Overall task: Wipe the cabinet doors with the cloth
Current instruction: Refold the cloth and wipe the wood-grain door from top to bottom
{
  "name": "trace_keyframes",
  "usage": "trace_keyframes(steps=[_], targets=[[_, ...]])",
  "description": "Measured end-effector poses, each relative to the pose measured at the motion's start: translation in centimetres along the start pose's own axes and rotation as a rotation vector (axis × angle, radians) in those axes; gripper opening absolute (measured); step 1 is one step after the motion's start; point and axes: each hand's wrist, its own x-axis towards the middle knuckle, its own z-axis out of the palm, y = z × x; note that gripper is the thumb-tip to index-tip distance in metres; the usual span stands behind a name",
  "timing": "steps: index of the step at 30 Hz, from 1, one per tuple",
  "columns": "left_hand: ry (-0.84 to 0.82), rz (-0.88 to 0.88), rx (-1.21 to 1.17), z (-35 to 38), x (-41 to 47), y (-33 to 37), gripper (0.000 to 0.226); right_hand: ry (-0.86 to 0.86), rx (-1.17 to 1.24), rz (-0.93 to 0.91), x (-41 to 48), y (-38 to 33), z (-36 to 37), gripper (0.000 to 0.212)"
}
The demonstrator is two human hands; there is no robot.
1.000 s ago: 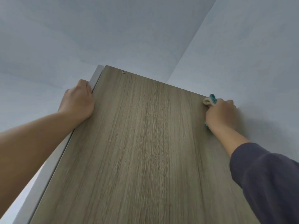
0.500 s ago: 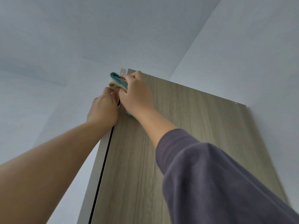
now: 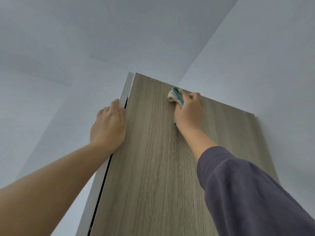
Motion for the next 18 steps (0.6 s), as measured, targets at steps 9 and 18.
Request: trace_keyframes(steps=[9, 18], targets=[[0.031, 0.010, 0.055, 0.0, 0.0, 0.1, 0.034, -0.097, 0.150, -0.437, -2.3, -3.0, 0.8, 0.048], [0.047, 0.038, 0.118, -0.2, -0.1, 0.2, 0.031, 0.016, 0.052, -0.041, -0.3, 6.0, -2.1, 0.046]])
